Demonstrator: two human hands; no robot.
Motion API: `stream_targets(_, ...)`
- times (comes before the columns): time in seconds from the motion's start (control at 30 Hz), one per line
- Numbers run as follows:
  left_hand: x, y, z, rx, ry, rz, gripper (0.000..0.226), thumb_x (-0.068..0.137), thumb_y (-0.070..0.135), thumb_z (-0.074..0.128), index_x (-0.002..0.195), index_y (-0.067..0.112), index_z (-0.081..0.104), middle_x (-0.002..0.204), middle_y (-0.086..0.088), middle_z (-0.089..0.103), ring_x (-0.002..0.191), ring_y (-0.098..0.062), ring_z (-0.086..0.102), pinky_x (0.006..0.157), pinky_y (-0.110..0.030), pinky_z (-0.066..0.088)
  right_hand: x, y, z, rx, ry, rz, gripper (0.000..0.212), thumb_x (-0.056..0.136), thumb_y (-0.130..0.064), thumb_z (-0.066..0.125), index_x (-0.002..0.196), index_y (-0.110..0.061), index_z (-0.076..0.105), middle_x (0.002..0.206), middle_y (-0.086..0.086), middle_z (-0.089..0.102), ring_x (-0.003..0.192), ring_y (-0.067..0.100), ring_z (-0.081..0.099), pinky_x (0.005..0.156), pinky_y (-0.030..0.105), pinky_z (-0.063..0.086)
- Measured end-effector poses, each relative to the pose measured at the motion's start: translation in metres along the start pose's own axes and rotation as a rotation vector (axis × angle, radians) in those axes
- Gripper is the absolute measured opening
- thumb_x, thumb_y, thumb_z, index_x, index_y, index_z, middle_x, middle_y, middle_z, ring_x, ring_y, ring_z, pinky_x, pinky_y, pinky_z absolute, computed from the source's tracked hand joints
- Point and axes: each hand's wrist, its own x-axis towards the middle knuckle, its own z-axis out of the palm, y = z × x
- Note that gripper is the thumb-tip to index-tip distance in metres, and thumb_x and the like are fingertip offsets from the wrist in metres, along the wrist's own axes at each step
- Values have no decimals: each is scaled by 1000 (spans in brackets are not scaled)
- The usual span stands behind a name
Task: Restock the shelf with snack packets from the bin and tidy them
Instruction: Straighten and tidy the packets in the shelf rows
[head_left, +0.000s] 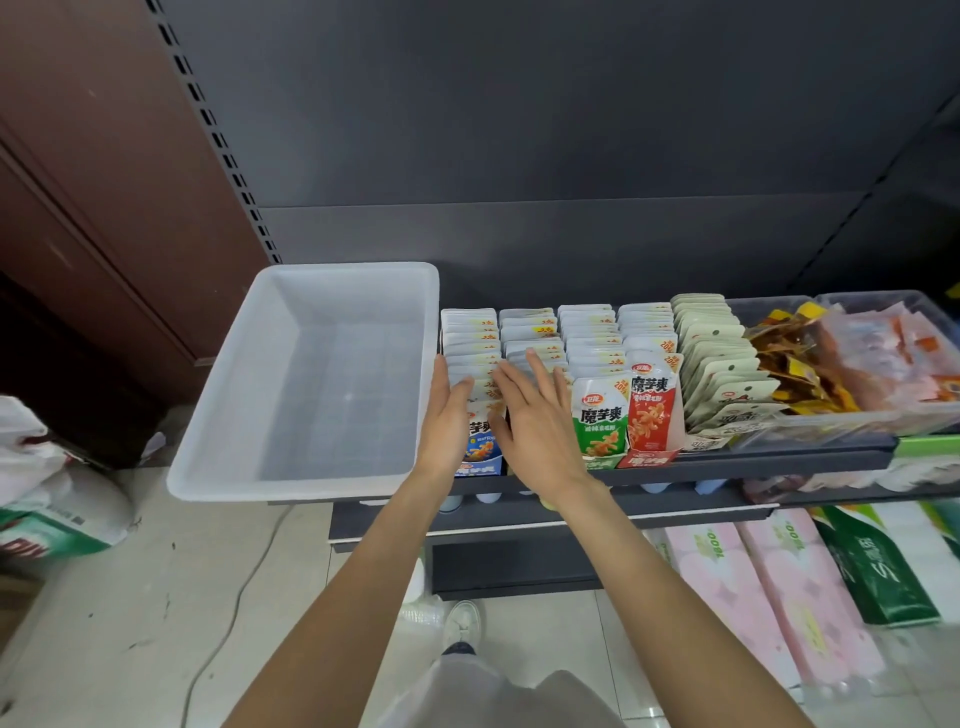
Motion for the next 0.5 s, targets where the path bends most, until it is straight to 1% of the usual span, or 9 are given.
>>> stream_targets(0.07, 2, 1, 0, 14, 3, -4, 55, 86, 42, 38, 140, 35, 33, 137, 5, 50, 121, -20, 52, 105, -47, 40, 3, -1, -4, 47, -5, 10, 46, 95, -20, 51, 139, -9, 44, 147, 4, 40, 145, 24, 13, 116, 40, -3)
stream_targets(0.1, 2, 1, 0, 18, 8, -1, 55, 84, 43, 38, 138, 36, 35, 136, 5, 51, 121, -20, 53, 104, -47, 41, 5, -2, -6, 84, -3, 20, 44, 96, -20, 49, 139, -10, 43, 148, 4, 39, 145, 22, 13, 118, 39, -1)
stream_targets(0.2, 0, 6, 0, 22, 44, 19, 36, 93, 35, 37, 125, 50, 33, 137, 4, 49, 121, -21, 52, 105, -48, 40, 11, -2, -14, 224, 27, 81, 41, 98, -21, 47, 138, -13, 45, 146, 2, 41, 142, 18, 20, 118, 34, 11)
stream_targets(0.23, 1, 6, 0, 16, 56, 23, 35, 95, 31, 36, 122, 53, 33, 137, 4, 49, 122, -20, 52, 105, -48, 39, 12, -2, -16, 255, 36, 100, 40, 98, -21, 48, 137, -14, 46, 145, 2, 43, 141, 17, 23, 116, 31, 14)
stream_targets(0.3, 1, 8, 2, 3, 69, 19, 38, 96, 30, 35, 129, 49, 34, 139, 4, 48, 124, -18, 50, 107, -46, 38, 13, -2, -19, 248, 41, 111, 40, 97, -20, 50, 136, -14, 47, 143, 2, 46, 139, 17, 27, 114, 29, 17)
stream_targets(0.33, 0, 10, 3, -7, 71, 13, 42, 94, 34, 36, 134, 45, 32, 140, 4, 47, 125, -18, 48, 108, -46, 37, 13, -2, -20, 211, 37, 94, 39, 96, -21, 50, 135, -14, 48, 141, 2, 48, 139, 18, 27, 114, 30, 17)
stream_targets(0.4, 1, 10, 3, -41, 66, -14, 44, 88, 39, 37, 132, 43, 36, 137, 3, 50, 123, -18, 50, 107, -46, 37, 11, -3, -20, 127, 9, 41, 40, 96, -23, 50, 134, -12, 49, 141, 3, 49, 140, 21, 27, 116, 36, 16)
stream_targets(0.47, 2, 7, 1, -96, 68, -16, 37, 95, 32, 36, 131, 34, 43, 132, 0, 55, 119, -20, 55, 105, -47, 40, 8, -4, -19, 83, -22, 14, 41, 98, -26, 48, 136, -12, 48, 143, 3, 47, 141, 22, 25, 117, 39, 14)
stream_targets(0.5, 1, 7, -1, -122, 76, -29, 36, 98, 28, 34, 133, 30, 43, 132, -2, 55, 117, -21, 56, 103, -46, 43, 6, -2, -18, 82, -27, 15, 41, 98, -26, 47, 136, -12, 48, 143, 3, 46, 141, 21, 24, 117, 39, 13)
